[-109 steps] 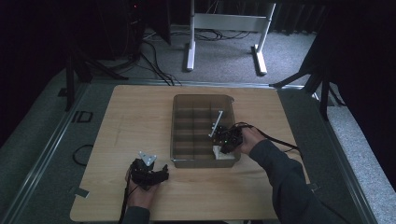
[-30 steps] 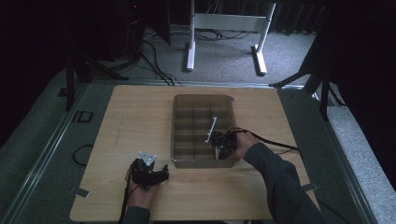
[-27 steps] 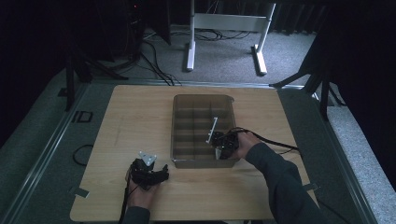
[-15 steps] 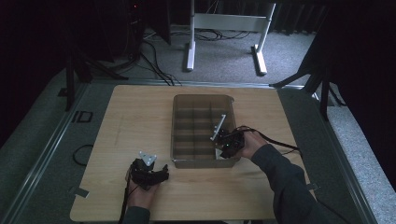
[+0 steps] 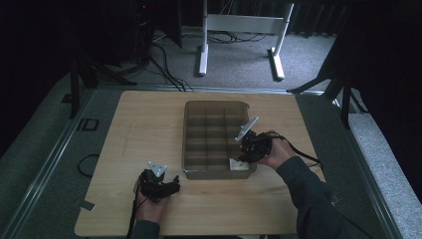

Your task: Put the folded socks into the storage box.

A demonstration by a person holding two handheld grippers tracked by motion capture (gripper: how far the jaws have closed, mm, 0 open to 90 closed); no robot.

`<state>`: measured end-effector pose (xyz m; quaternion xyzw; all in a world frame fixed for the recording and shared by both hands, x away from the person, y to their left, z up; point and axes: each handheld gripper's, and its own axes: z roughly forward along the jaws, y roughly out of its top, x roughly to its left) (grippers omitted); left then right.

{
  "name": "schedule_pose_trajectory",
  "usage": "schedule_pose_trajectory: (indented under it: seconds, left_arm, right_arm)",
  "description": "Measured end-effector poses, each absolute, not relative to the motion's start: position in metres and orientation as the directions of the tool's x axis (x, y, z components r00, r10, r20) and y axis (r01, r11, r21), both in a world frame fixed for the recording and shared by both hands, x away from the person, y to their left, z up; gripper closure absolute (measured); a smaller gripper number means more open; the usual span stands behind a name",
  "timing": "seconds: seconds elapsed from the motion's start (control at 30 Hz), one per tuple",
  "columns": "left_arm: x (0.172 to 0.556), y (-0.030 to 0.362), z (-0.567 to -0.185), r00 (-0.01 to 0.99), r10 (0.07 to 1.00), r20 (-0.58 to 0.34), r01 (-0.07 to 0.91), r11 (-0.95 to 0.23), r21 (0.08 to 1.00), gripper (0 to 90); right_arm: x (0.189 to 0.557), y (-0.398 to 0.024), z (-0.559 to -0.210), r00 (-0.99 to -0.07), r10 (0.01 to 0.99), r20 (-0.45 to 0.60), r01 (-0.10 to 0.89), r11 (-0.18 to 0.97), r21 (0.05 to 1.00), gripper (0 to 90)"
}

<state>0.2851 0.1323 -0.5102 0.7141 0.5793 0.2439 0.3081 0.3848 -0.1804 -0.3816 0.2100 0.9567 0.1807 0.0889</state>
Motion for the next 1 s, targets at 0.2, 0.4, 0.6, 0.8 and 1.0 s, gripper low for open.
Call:
schedule_pose_trajectory:
  seconds: [0.2, 0.4, 0.6, 0.8, 1.0]
  left_arm:
    - [0.285, 0.132, -0.51, 0.21, 0.978, -0.009, 0.677, -0.139, 0.723, 15.2]
    - [0.285, 0.132, -0.51, 0.21, 0.978, -0.007, 0.677, -0.14, 0.722, 15.2]
    - [0.285, 0.132, -0.51, 0.209, 0.978, -0.009, 0.677, -0.138, 0.723, 15.1]
    - [0.285, 0.132, -0.51, 0.209, 0.978, -0.01, 0.678, -0.137, 0.723, 15.1]
    - [0.285, 0.132, -0.51, 0.208, 0.978, -0.01, 0.677, -0.137, 0.723, 15.2]
  right_arm:
    - [0.382, -0.192, -0.38, -0.876, 0.473, -0.099, 0.387, 0.809, 0.443, 63.1]
    - [0.379, -0.202, -0.381, -0.846, 0.524, -0.099, 0.411, 0.759, 0.506, 62.9]
    - [0.376, -0.213, -0.383, -0.809, 0.58, -0.094, 0.437, 0.7, 0.565, 62.3]
    - [0.373, -0.222, -0.39, -0.785, 0.613, -0.095, 0.449, 0.667, 0.595, 61.9]
    - [0.37, -0.227, -0.396, -0.772, 0.63, -0.084, 0.463, 0.647, 0.605, 61.5]
